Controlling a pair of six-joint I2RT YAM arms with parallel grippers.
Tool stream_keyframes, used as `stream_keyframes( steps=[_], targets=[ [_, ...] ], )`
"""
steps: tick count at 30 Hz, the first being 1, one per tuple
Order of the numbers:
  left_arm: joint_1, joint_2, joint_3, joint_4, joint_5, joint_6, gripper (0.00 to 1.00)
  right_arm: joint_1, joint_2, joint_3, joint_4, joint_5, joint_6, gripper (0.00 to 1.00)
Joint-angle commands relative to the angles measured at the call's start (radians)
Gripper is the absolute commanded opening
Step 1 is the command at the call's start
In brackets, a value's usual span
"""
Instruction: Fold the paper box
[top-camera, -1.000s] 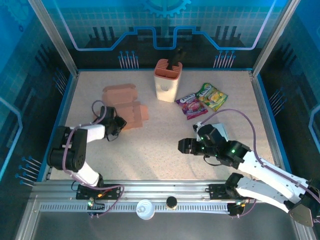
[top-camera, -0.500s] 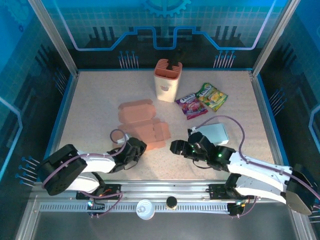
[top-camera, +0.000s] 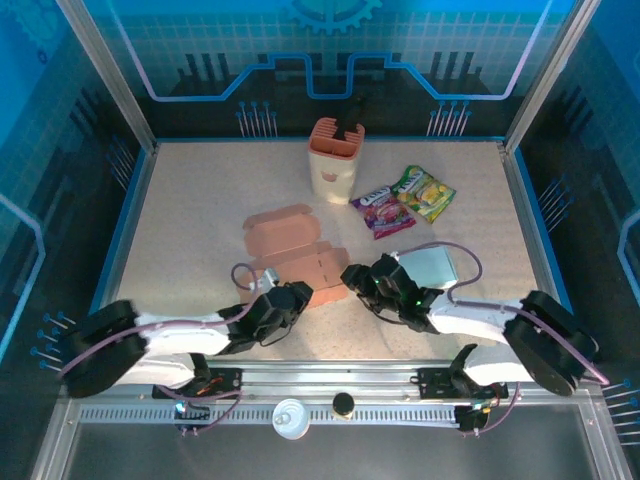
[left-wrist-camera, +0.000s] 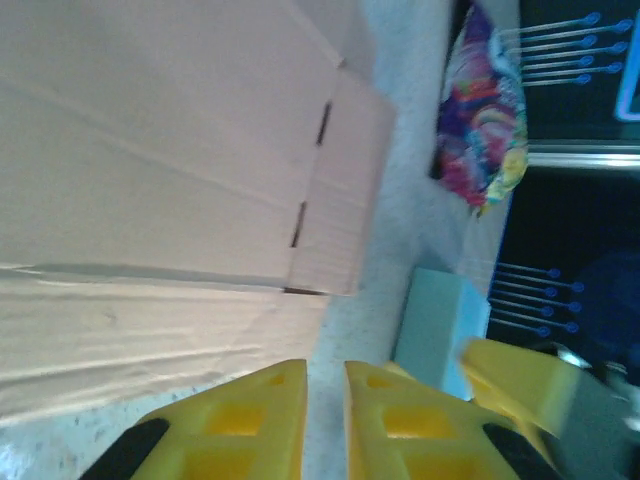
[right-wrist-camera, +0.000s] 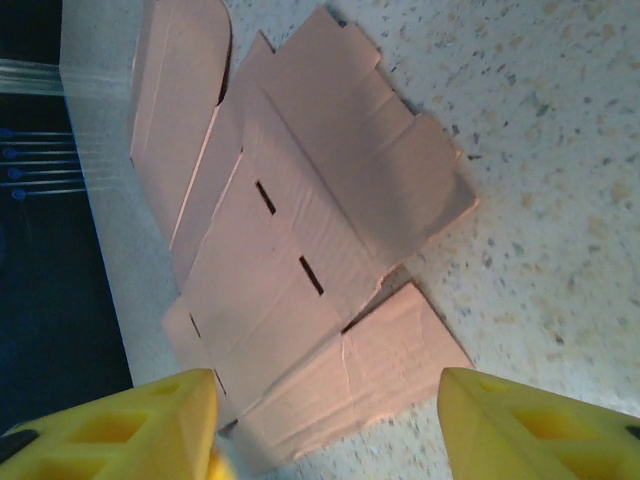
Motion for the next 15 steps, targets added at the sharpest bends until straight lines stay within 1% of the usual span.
stream_keyframes(
  steps=[1,2,5,7,9,12,15],
  targets=[
    [0.060,-0.196,0.052,-0.375,-0.095,0.166,0.21,-0.019,0.093,0.009,0.156,-0.063,0.063,0.56],
    [0.115,-0.237,0.051,-0.416,-0.060,0.211,0.22,-0.018,0.123,0.010,0.178,-0.073,0.076,0.55],
    [0.385,-0.301,0.050,-0.492,0.143,0.367,0.22,-0.018,0.215,0.005,0.278,-0.089,0.118,0.52],
    [0.544,-0.281,0.075,-0.518,0.260,0.491,0.23,-0.018,0.269,0.008,0.340,-0.097,0.134,0.51],
    [0.645,-0.224,0.103,-0.522,0.335,0.588,0.24,-0.018,0.309,0.012,0.385,-0.107,0.141,0.49],
    [0.737,-0.087,0.146,-0.494,0.430,0.684,0.24,-0.018,0.334,0.012,0.404,-0.091,0.137,0.48],
    [0.753,0.039,0.183,-0.465,0.459,0.733,0.22,-0.019,0.310,0.004,0.374,-0.049,0.114,0.47]
  ],
)
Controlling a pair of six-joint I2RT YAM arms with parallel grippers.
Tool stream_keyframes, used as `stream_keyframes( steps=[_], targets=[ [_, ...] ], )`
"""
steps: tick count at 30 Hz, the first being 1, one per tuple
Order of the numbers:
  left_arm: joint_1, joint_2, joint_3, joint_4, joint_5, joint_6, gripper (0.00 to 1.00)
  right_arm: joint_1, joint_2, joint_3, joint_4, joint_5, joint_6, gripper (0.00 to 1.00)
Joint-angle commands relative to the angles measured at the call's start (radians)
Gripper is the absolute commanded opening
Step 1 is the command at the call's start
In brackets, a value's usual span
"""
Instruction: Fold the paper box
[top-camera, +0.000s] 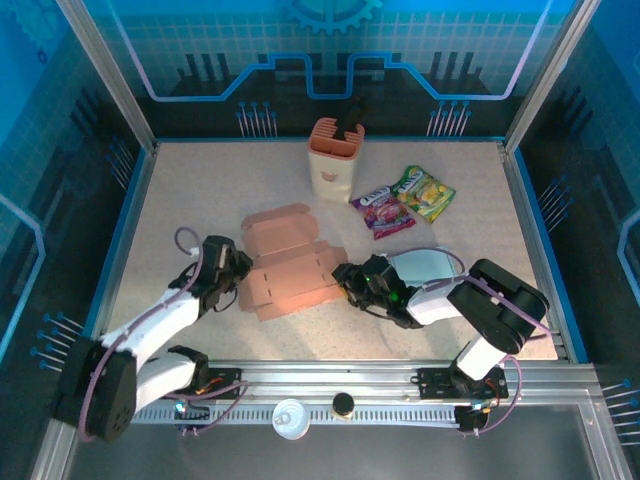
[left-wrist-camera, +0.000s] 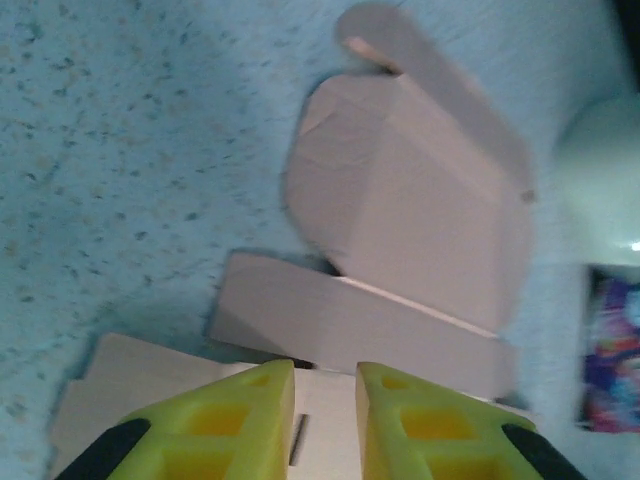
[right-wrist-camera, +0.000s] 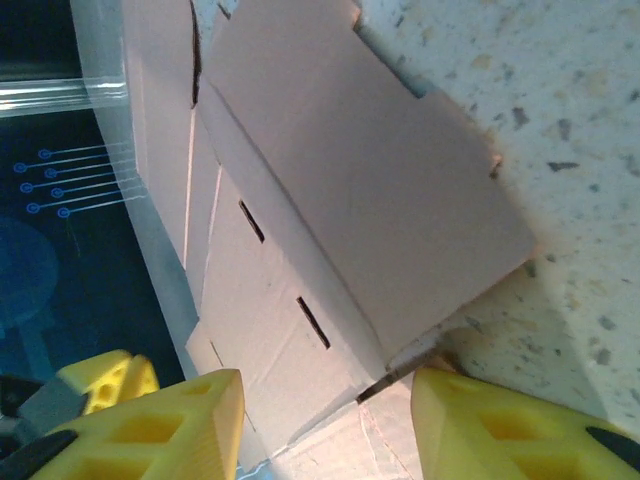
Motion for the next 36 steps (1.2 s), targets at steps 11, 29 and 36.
stream_keyframes(
  steps=[11,29,36],
  targets=[
    [0.013,0.215,-0.019,0.113,0.119,0.128,0.18,-0.035,0.000,0.049,-0.090,0.073,-0.088,0.42],
    [0.012,0.139,-0.009,0.047,0.101,0.156,0.18,-0.042,0.077,0.044,0.070,0.106,-0.082,0.03],
    [-0.121,-0.054,0.054,-0.111,-0.042,0.295,0.29,-0.046,-0.008,0.067,-0.069,0.067,-0.027,0.00]
  ],
)
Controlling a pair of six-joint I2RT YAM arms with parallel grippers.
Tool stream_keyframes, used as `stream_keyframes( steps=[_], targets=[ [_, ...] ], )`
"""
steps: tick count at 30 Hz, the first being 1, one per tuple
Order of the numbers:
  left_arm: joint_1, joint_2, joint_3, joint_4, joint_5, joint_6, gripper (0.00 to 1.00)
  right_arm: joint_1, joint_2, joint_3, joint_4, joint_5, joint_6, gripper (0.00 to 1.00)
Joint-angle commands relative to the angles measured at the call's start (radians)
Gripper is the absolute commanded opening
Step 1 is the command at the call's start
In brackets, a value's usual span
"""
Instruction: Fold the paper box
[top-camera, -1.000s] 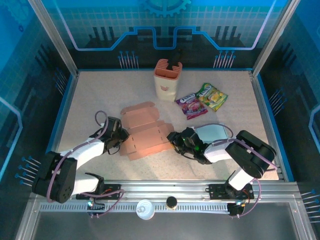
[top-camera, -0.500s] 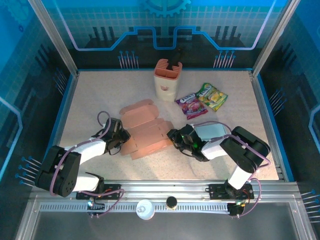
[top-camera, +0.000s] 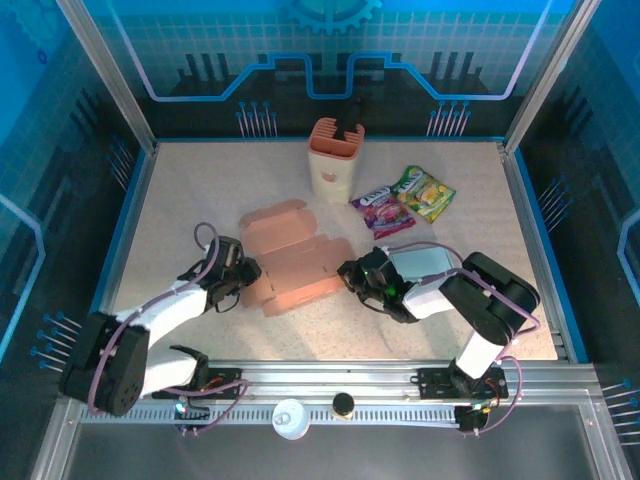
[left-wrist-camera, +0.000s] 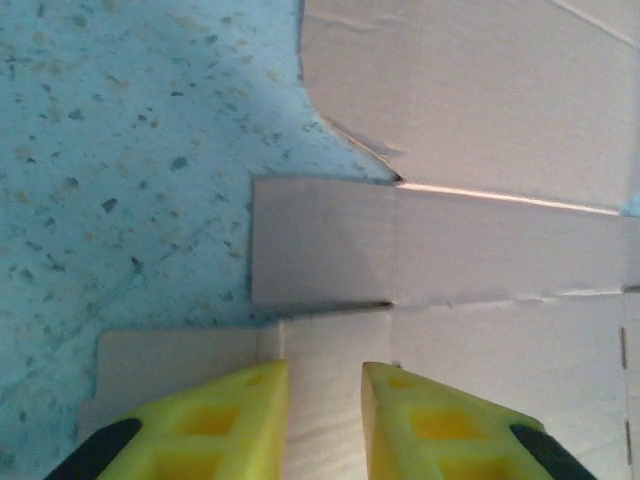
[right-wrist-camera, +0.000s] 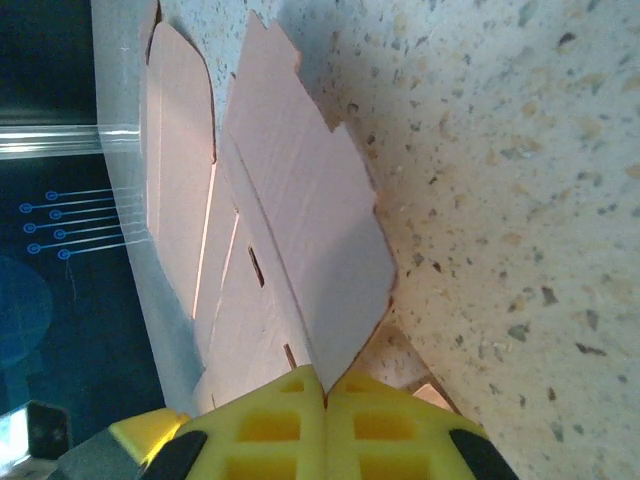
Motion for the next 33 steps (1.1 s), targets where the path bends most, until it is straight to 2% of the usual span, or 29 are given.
stream_keyframes(
  steps=[1,6,9,10,15,18,25,33],
  targets=[
    [-0.129,-0.146,0.072,-0.136,-0.142,0.128,0.31,-0.012,-0.075,0.038,-0.125,-0.019,0.043,0.00],
    [-0.396,-0.296,0.118,-0.278,-0.335,0.284,0.38,-0.028,-0.187,0.143,-0.403,-0.061,0.040,0.00],
    [-0.540,-0.341,0.080,-0.259,-0.410,0.374,0.42,-0.052,-0.226,0.206,-0.542,-0.099,0.025,0.00],
    [-0.593,-0.346,0.073,-0.249,-0.439,0.400,0.45,-0.061,-0.236,0.226,-0.579,-0.112,0.019,0.00],
    [-0.820,-0.256,0.115,-0.254,-0.663,0.528,0.47,-0.116,-0.267,0.290,-0.684,-0.187,-0.011,0.00],
    [-0.878,-0.180,0.141,-0.216,-0.730,0.577,0.47,-0.147,-0.280,0.311,-0.716,-0.225,-0.022,0.00],
    [-0.884,-0.057,0.178,-0.215,-0.834,0.544,0.52,-0.194,-0.311,0.345,-0.785,-0.297,-0.055,0.00],
    [-0.876,0.041,0.208,-0.154,-0.829,0.625,0.49,-0.233,-0.345,0.332,-0.796,-0.341,-0.059,0.00]
  ],
)
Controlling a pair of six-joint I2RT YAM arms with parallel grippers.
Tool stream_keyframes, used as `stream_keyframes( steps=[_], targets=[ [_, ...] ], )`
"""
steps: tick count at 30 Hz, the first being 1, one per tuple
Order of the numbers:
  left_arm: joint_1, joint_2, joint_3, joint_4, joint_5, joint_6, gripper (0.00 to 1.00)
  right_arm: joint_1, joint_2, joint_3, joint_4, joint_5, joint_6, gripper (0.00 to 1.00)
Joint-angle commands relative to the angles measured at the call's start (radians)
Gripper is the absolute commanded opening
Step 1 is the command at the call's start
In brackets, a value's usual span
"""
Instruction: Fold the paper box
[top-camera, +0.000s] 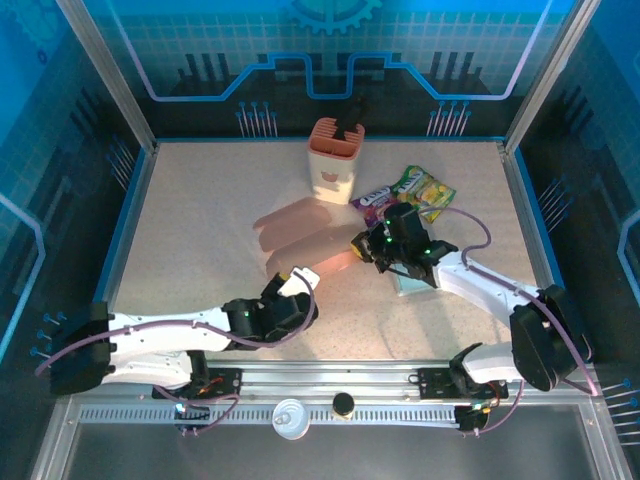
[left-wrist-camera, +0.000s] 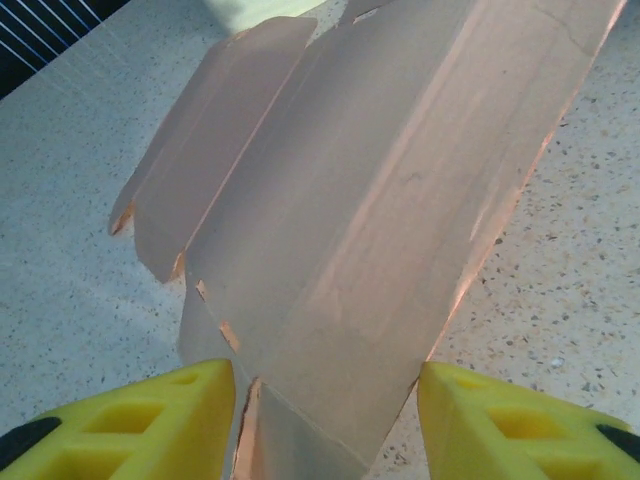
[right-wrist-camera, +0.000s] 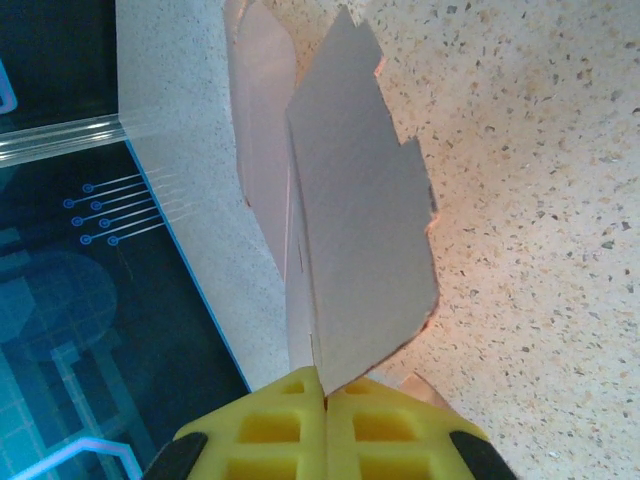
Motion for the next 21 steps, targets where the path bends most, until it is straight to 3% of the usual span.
stream_keyframes(
  steps=[1,7,11,21],
  targets=[
    [0.003,0.047,0.046,0.034,-0.035,0.060,0.48,-0.021,-0.027,0.014,-0.035,-0.045,-0.020,0.00],
    [0.002,0.107,0.084,0.033,-0.094,0.092,0.40,-0.043,-0.028,0.023,-0.045,-0.076,-0.030,0.00],
    [-0.002,0.092,0.091,0.025,-0.062,0.110,0.51,-0.068,-0.026,0.026,-0.050,-0.095,-0.040,0.00],
    [-0.002,0.114,0.104,0.040,-0.041,0.181,0.57,-0.121,-0.005,0.071,-0.083,-0.169,-0.079,0.00]
  ],
)
